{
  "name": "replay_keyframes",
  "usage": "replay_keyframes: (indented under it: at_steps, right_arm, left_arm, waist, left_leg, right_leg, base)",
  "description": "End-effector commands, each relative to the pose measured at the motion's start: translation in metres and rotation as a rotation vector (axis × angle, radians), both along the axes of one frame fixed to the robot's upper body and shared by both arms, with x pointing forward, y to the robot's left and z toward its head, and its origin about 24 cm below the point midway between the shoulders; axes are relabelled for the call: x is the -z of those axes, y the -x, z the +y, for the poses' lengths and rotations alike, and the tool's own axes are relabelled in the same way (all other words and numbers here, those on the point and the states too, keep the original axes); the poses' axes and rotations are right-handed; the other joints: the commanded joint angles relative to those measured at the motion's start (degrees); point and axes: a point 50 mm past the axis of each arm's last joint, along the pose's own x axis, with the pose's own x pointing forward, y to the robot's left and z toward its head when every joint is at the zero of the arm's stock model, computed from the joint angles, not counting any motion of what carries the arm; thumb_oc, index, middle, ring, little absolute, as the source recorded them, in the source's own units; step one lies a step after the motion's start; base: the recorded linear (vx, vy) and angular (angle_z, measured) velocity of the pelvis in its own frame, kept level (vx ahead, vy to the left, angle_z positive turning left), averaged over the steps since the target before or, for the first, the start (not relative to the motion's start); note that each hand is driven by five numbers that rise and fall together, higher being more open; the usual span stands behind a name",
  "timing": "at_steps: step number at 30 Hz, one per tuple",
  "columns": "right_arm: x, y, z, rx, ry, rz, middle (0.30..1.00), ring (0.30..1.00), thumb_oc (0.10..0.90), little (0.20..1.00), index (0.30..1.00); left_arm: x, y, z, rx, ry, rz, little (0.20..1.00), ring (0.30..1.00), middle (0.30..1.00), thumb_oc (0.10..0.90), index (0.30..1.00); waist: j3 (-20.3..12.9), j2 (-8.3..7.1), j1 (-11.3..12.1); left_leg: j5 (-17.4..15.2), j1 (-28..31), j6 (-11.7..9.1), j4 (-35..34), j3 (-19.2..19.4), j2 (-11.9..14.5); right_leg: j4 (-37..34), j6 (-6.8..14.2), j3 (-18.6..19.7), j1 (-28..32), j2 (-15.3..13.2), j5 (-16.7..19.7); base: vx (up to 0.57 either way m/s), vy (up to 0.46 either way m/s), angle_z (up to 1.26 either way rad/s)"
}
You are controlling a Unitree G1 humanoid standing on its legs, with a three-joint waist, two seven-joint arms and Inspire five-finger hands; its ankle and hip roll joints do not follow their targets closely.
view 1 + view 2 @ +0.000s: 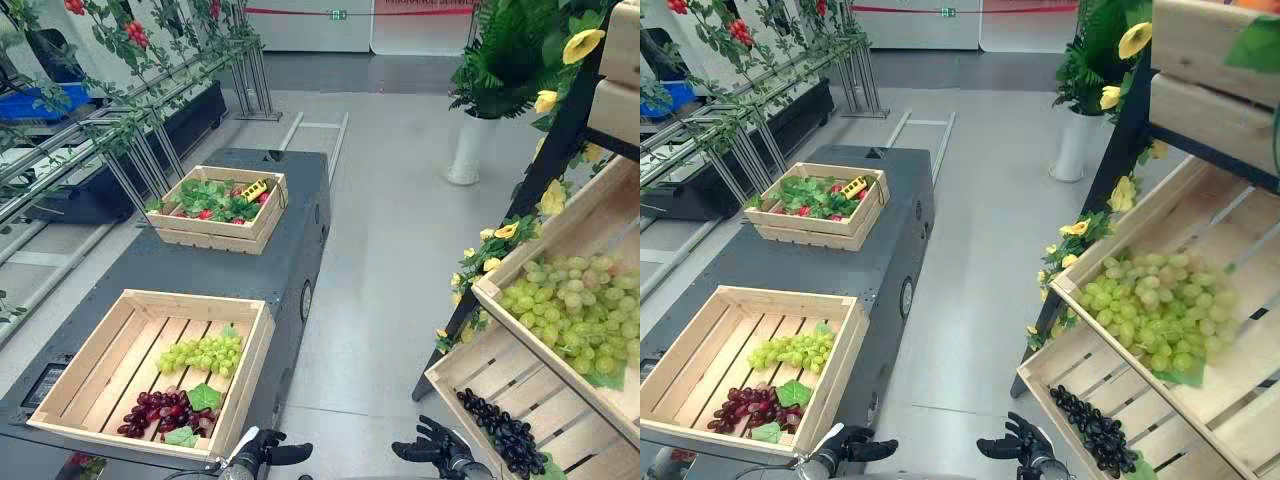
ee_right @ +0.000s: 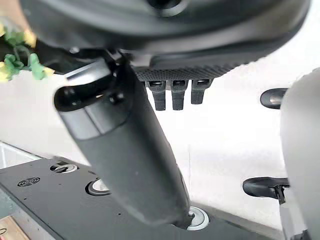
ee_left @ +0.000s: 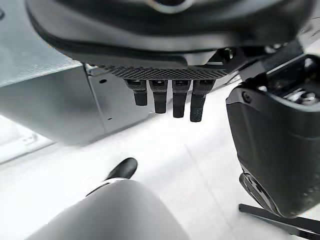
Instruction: Pick up the fruits from the basket on one side to the basket on the other side
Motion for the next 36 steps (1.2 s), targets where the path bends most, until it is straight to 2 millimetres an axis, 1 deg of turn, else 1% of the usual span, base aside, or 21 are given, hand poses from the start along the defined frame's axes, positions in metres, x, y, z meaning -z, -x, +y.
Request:
replay_keyframes:
  at_steps: [1, 3, 4, 6, 7, 9, 12, 13, 16, 19, 22, 26, 27, 28, 29, 30, 31, 32, 33, 35, 36]
  right_arm:
    - [-0.01, -0.03, -0.004, -0.025, 0.028, -0.087, 0.9, 0.9, 0.8, 0.9, 0.9]
    - [-0.01, -0.03, -0.004, -0.024, 0.03, -0.086, 0.9, 0.9, 0.8, 0.9, 0.9]
    - [-0.009, -0.029, -0.005, -0.027, 0.03, -0.085, 0.9, 0.9, 0.8, 0.9, 0.9]
    - [-0.009, -0.028, -0.005, -0.026, 0.028, -0.083, 0.9, 0.9, 0.8, 0.9, 0.9]
    - [-0.009, -0.027, -0.004, -0.027, 0.028, -0.08, 0.9, 0.9, 0.8, 0.9, 0.9]
    - [-0.008, -0.026, -0.004, -0.031, 0.028, -0.079, 0.9, 0.9, 0.8, 0.9, 0.9]
    - [-0.008, -0.026, -0.004, -0.04, 0.026, -0.078, 0.9, 0.9, 0.8, 0.9, 0.9]
    - [-0.008, -0.026, -0.003, -0.045, 0.026, -0.078, 0.9, 0.9, 0.8, 0.9, 0.9]
    - [-0.008, -0.026, -0.001, -0.043, 0.025, -0.079, 0.9, 0.9, 0.8, 0.9, 0.9]
    - [-0.008, -0.027, -0.001, -0.038, 0.021, -0.081, 0.9, 0.9, 0.8, 0.9, 0.9]
    - [-0.009, -0.028, -0.001, -0.036, 0.022, -0.083, 0.9, 0.9, 0.8, 0.9, 0.9]
    - [-0.01, -0.033, 0.0, -0.026, 0.023, -0.092, 0.9, 0.9, 0.8, 0.9, 0.9]
    - [-0.01, -0.034, 0.0, -0.021, 0.025, -0.095, 0.9, 0.9, 0.8, 0.9, 0.9]
    - [-0.011, -0.035, -0.003, -0.01, 0.027, -0.098, 0.9, 0.9, 0.8, 0.9, 0.9]
    - [-0.012, -0.036, -0.003, -0.009, 0.028, -0.1, 0.9, 0.9, 0.8, 0.9, 0.9]
    - [-0.012, -0.036, -0.005, -0.006, 0.03, -0.103, 0.9, 0.9, 0.8, 0.9, 0.9]
    - [-0.013, -0.036, -0.011, 0.005, 0.035, -0.106, 0.9, 0.9, 0.8, 0.9, 0.9]
    - [-0.014, -0.035, -0.013, 0.012, 0.037, -0.107, 0.9, 0.9, 0.8, 0.9, 0.9]
    - [-0.014, -0.034, -0.017, 0.021, 0.042, -0.105, 0.9, 0.9, 0.8, 0.9, 0.9]
    - [-0.014, -0.029, -0.023, 0.041, 0.051, -0.103, 0.9, 0.9, 0.8, 0.9, 0.9]
    - [-0.014, -0.027, -0.025, 0.046, 0.054, -0.103, 0.9, 0.9, 0.8, 0.9, 0.9]
  left_arm:
    - [-0.007, -0.031, -0.038, 0.055, 0.097, -0.143, 0.9, 0.9, 0.9, 0.8, 0.9]
    - [-0.008, -0.032, -0.035, 0.024, 0.118, -0.164, 0.9, 0.9, 0.9, 0.8, 0.9]
    - [-0.008, -0.032, -0.035, -0.006, 0.185, -0.13, 0.9, 0.9, 0.9, 0.8, 0.9]
    - [-0.006, -0.028, -0.037, -0.005, 0.247, -0.067, 0.9, 0.9, 0.9, 0.8, 0.9]
    - [-0.005, -0.026, -0.04, 0.041, 0.25, -0.069, 0.9, 0.9, 0.9, 0.8, 0.9]
    - [-0.005, -0.025, -0.041, 0.057, 0.234, -0.076, 0.9, 0.9, 0.9, 0.8, 0.9]
    - [-0.004, -0.025, -0.038, 0.02, 0.21, -0.079, 0.9, 0.9, 0.9, 0.8, 0.9]
    - [-0.002, -0.022, -0.036, 0.001, 0.2, -0.039, 0.9, 0.9, 0.9, 0.8, 0.9]
    - [-0.001, -0.019, -0.036, 0.01, 0.192, -0.023, 0.9, 0.9, 0.9, 0.8, 0.9]
    - [-0.002, -0.021, -0.038, 0.082, 0.148, -0.049, 0.9, 0.9, 0.9, 0.8, 0.9]
    - [-0.003, -0.023, -0.037, 0.103, 0.113, -0.062, 0.9, 0.9, 0.9, 0.8, 0.9]
    - [-0.013, -0.041, -0.042, 0.18, 0.087, -0.22, 0.9, 0.9, 0.9, 0.8, 0.9]
    - [-0.019, -0.049, -0.044, 0.196, 0.099, -0.286, 0.9, 0.9, 0.9, 0.8, 0.9]
    - [-0.033, -0.065, -0.047, 0.176, 0.138, -0.441, 0.9, 0.9, 0.9, 0.8, 0.9]
    - [-0.037, -0.071, -0.047, 0.165, 0.149, -0.474, 0.9, 0.9, 0.9, 0.8, 0.9]
    - [-0.05, -0.086, -0.047, 0.114, 0.181, -0.57, 0.9, 0.9, 0.9, 0.8, 0.9]
    - [-0.076, -0.108, -0.043, 0.047, 0.216, -0.761, 0.9, 0.9, 0.9, 0.8, 0.9]
    - [-0.086, -0.115, -0.041, 0.04, 0.223, -0.812, 0.9, 0.9, 0.9, 0.8, 0.9]
    - [-0.103, -0.124, -0.035, 0.023, 0.23, -0.91, 0.9, 0.9, 0.9, 0.8, 0.9]
    - [-0.134, -0.133, -0.021, 0.019, 0.21, -1.088, 0.9, 0.9, 0.9, 0.8, 0.9]
    - [-0.143, -0.135, -0.017, 0.024, 0.194, -1.143, 0.9, 0.9, 0.9, 0.8, 0.9]
  waist:
    - [1.8, 0.56, 1.0]
    - [2.0, 0.45, 0.9]
    - [2.0, 0.35, 1.0]
    - [2.0, 0.25, 1.0]
    - [2.0, 0.21, 1.0]
    - [1.9, 0.19, 1.0]
    - [1.6, 0.23, 0.9]
    - [1.5, 0.2, 0.9]
    - [1.3, 0.14, 0.9]
    - [1.4, 0.18, 1.0]
    - [1.6, 0.28, 1.0]
    - [2.4, 0.63, 1.1]
    - [2.7, 0.83, 1.2]
    - [3.0, 1.16, 1.3]
    - [3.1, 1.23, 1.4]
    - [3.3, 1.44, 1.5]
    - [3.7, 1.75, 2.0]
    - [3.7, 1.8, 2.2]
    - [3.9, 1.86, 2.7]
    - [4.1, 1.86, 3.7]
    - [4.2, 1.88, 4.1]
  left_leg:
    - [-10.0, 3.5, 2.2, 0.5, 0.8, -2.5]
    - [-10.1, 3.5, 2.2, 0.5, 1.0, -2.4]
    - [-10.3, 3.5, 2.2, 0.5, 1.0, -2.4]
    - [-10.4, 3.6, 2.3, 0.5, 0.9, -2.5]
    - [-10.4, 3.5, 2.3, 0.5, 1.0, -2.4]
    - [-10.5, 3.5, 2.3, 0.5, 1.0, -2.4]
    - [-10.8, 3.7, 2.3, 0.5, 1.1, -2.3]
    - [-10.8, 3.8, 2.3, 0.5, 1.1, -2.3]
    - [-10.7, 3.8, 2.3, 0.5, 1.0, -2.3]
    - [-10.8, 3.9, 2.2, 0.5, 0.9, -2.3]
    - [-10.7, 3.8, 2.2, 0.5, 0.8, -2.3]
    - [-10.4, 3.4, 2.1, 0.5, 0.7, -2.3]
    - [-10.4, 3.4, 2.1, 0.5, 0.6, -2.4]
    - [-10.3, 3.2, 2.1, 0.5, 0.2, -2.5]
    - [-10.3, 3.1, 2.1, 0.5, 0.1, -2.6]
    - [-10.3, 2.9, 2.1, 0.5, -0.1, -2.7]
    - [-10.3, 2.5, 2.1, 0.5, -0.6, -2.9]
    - [-10.2, 2.4, 2.2, 0.5, -0.8, -2.9]
    - [-10.1, 2.2, 2.2, 0.5, -1.2, -3.0]
    - [-9.9, 1.9, 2.2, 0.5, -2.0, -3.1]
    - [-9.9, 1.8, 2.1, 0.5, -2.2, -3.2]
  right_leg:
    - [-1.0, -2.6, -2.0, -2.8, 1.9, 2.6]
    - [-1.0, -2.6, -1.9, -3.0, 2.0, 2.6]
    - [-1.0, -2.6, -2.0, -2.9, 2.1, 2.5]
    - [-1.0, -2.5, -2.0, -2.9, 2.1, 2.6]
    - [-1.0, -2.5, -2.1, -3.0, 2.1, 2.6]
    - [-1.0, -2.5, -2.1, -3.0, 2.2, 2.6]
    - [-1.0, -2.4, -2.0, -3.0, 2.3, 2.4]
    - [-1.0, -2.4, -2.0, -2.9, 2.3, 2.4]
    - [-1.0, -2.4, -2.0, -2.8, 2.3, 2.4]
    - [-1.0, -2.4, -2.2, -2.8, 2.3, 2.3]
    - [-1.0, -2.4, -2.3, -2.8, 2.2, 2.3]
    - [-1.0, -2.4, -2.5, -3.0, 1.9, 2.4]
    - [-1.0, -2.5, -2.6, -3.1, 1.9, 2.4]
    - [-0.9, -2.4, -2.6, -3.2, 1.8, 2.3]
    - [-0.8, -2.4, -2.6, -3.3, 1.8, 2.3]
    - [-0.8, -2.5, -2.7, -3.4, 1.7, 2.2]
    - [-0.7, -2.6, -3.1, -3.6, 1.5, 2.1]
    - [-0.7, -2.6, -3.2, -3.7, 1.5, 2.1]
    - [-0.7, -2.7, -3.5, -3.8, 1.4, 2.1]
    - [-0.9, -2.9, -4.2, -3.6, 1.2, 2.2]
    - [-1.0, -2.9, -4.4, -3.6, 1.1, 2.2]
  base:
    - [0.63, -0.366, 1.94]
    - [0.0, 0.0, 0.0]
    - [0.0, 0.0, 0.0]
    - [0.0, 0.0, 0.0]
    - [0.0, 0.0, 0.0]
    - [0.0, 0.0, 0.0]
    - [0.0, 0.0, 0.0]
    - [0.0, 0.0, 0.0]
    - [0.0, 0.0, 0.0]
    - [0.0, 0.0, 0.0]
    - [0.0, 0.0, 0.0]
    - [0.0, 0.002, 0.01]
    - [0.0, 0.034, 0.03]
    - [0.0, 0.039, 0.03]
    - [0.0, 0.056, 0.05]
    - [-0.02, 0.064, 0.1]
    - [-0.02, 0.064, 0.1]
    - [-0.01, 0.052, 0.09]
    - [0.0, 0.023, 0.06]
    - [0.01, 0.028, 0.09]
    - [0.01, 0.031, 0.18]
